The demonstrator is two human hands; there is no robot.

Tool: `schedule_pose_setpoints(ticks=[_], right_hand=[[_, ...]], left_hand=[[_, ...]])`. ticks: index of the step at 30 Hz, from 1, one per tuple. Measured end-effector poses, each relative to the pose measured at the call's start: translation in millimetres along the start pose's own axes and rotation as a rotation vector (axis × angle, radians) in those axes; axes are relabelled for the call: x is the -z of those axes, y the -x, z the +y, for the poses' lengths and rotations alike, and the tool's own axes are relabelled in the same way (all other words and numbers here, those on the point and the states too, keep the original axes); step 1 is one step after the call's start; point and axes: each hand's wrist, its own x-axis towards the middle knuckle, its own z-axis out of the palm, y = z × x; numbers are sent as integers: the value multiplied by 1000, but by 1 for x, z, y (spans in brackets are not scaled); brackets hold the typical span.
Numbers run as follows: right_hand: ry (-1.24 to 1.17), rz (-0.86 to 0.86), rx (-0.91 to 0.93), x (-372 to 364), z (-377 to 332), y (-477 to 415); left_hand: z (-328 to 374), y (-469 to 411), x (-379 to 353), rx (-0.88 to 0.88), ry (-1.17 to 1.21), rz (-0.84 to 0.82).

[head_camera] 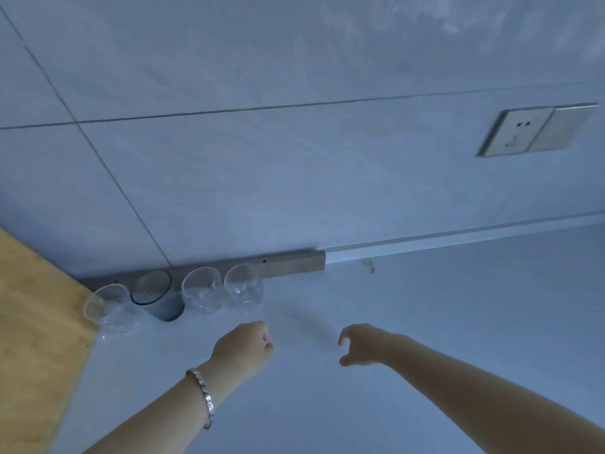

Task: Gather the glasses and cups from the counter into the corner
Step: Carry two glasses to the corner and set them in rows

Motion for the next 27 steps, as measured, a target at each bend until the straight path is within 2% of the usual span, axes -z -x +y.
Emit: schedule_pose_setpoints(ticks=[3,13,19,23,24,25,27], right_hand=[[-18,27,-85,0,75,39],[-187,171,-416,9,367,190],[-257,340,-540,13,546,260],[-282,618,-659,31,646,293],[-327,682,-681,41,693,293],[-378,707,-708,51,728,294],[-439,668,-747,59,754,288]], left_hand=[[63,-3,-21,-102,-72,-113],[343,0,-111,-394,-108,-245],[502,12,-177,-453,-97,-278],[584,21,-201,-462,-171,-304],[625,12,-216,-459,-193,-292],[656,5,-225,-448,-214,-287],[680,2,-227,-433,-244,-293]])
